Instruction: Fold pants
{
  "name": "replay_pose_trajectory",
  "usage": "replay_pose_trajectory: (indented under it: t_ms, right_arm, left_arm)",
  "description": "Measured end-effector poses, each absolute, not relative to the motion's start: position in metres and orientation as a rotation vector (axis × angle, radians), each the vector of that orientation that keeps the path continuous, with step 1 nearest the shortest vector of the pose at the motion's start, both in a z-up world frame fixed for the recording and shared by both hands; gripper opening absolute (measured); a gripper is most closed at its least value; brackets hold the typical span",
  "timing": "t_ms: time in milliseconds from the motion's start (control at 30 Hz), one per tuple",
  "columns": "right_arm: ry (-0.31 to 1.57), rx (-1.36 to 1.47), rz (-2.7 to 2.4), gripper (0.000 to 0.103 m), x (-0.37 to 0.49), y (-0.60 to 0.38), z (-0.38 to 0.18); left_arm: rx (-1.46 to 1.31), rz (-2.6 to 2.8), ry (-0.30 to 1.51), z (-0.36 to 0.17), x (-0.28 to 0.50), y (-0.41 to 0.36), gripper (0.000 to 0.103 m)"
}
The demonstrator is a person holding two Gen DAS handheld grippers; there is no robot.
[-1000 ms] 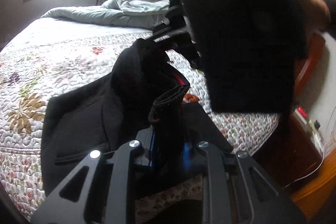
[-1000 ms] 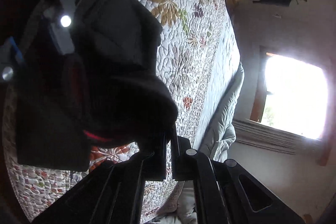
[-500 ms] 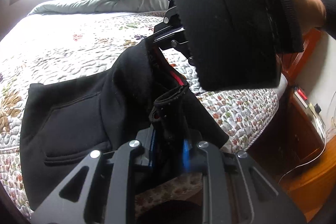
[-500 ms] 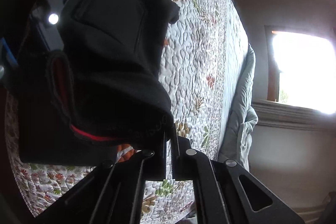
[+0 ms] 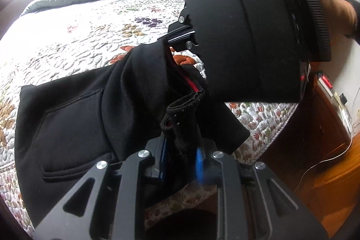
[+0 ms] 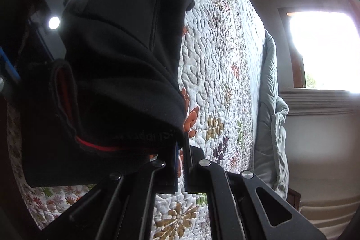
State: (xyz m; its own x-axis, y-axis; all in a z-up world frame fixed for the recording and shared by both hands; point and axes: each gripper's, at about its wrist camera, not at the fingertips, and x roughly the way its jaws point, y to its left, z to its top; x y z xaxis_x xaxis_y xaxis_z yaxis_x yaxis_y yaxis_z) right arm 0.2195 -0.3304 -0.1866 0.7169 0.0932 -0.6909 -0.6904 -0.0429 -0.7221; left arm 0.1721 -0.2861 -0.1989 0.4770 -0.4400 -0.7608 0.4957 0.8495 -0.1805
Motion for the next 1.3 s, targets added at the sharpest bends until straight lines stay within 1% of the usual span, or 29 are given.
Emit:
replay_pose_trajectory:
  t_ms: [233,300,367,400,467,533,600,633,667,733,767,833,867,1000,1067,1133,1167,1200,1233,1300]
  right_arm:
    - [0.557,-1.461,0.666,0.002,0.225,-0.339,-0.200]
    - [0.557,-1.461,0.658,0.003,0.224,-0.341,-0.202]
    - [0.589,-1.441,0.645,0.005,0.224,-0.342,-0.201]
    - [0.604,-1.432,0.639,0.007,0.229,-0.343,-0.200]
    - [0.658,-1.392,0.620,0.008,0.228,-0.349,-0.198]
    - [0.756,-1.309,0.600,0.015,0.231,-0.357,-0.193]
    - [0.910,-1.092,0.567,0.023,0.241,-0.373,-0.181]
    - [0.978,-0.995,0.553,0.026,0.247,-0.381,-0.177]
    - [1.069,-0.825,0.527,0.028,0.255,-0.394,-0.171]
    - [1.210,-0.396,0.524,0.039,0.269,-0.425,-0.158]
    - [1.261,-0.192,0.555,0.046,0.271,-0.439,-0.156]
    - [1.290,0.181,0.629,0.062,0.265,-0.456,-0.154]
    - [1.299,0.293,0.665,0.075,0.260,-0.457,-0.157]
    - [1.314,0.575,0.673,0.076,0.257,-0.453,-0.180]
    - [1.364,0.667,0.627,0.076,0.262,-0.451,-0.201]
    - [1.366,0.744,0.609,0.077,0.265,-0.449,-0.214]
    - [1.361,0.751,0.597,0.066,0.267,-0.448,-0.216]
    - [1.363,0.734,0.599,0.031,0.268,-0.446,-0.218]
    - [1.370,0.678,0.580,0.015,0.266,-0.443,-0.217]
    - [1.378,0.616,0.552,0.010,0.261,-0.439,-0.211]
  left_arm:
    - [0.104,-0.563,0.928,-0.202,0.174,-0.295,0.021]
    - [0.111,-0.568,0.934,-0.203,0.175,-0.298,0.024]
    - [0.113,-0.578,0.931,-0.202,0.175,-0.299,0.031]
    - [0.113,-0.586,0.929,-0.201,0.174,-0.299,0.034]
    - [0.118,-0.593,0.927,-0.201,0.172,-0.300,0.038]
    - [0.120,-0.605,0.929,-0.201,0.172,-0.301,0.040]
    - [0.081,-0.637,0.933,-0.199,0.171,-0.297,0.050]
    - [0.049,-0.659,0.936,-0.197,0.170,-0.292,0.065]
    - [0.011,-0.683,0.929,-0.193,0.167,-0.285,0.075]
    - [-0.039,-0.714,0.915,-0.187,0.161,-0.268,0.080]
    - [-0.066,-0.726,0.915,-0.184,0.159,-0.258,0.084]
    - [-0.128,-0.741,0.913,-0.178,0.158,-0.237,0.085]
    - [-0.170,-0.750,0.919,-0.175,0.159,-0.224,0.088]
    - [-0.248,-0.659,0.905,-0.170,0.173,-0.173,0.090]
    - [-0.263,-0.596,0.902,-0.171,0.182,-0.150,0.090]
    - [-0.280,-0.547,0.907,-0.173,0.191,-0.128,0.090]
    - [-0.289,-0.533,0.914,-0.173,0.195,-0.119,0.090]
    - [-0.292,-0.517,0.919,-0.174,0.199,-0.113,0.090]
    - [-0.288,-0.496,0.923,-0.177,0.203,-0.108,0.090]
    - [-0.279,-0.471,0.932,-0.180,0.207,-0.103,0.090]
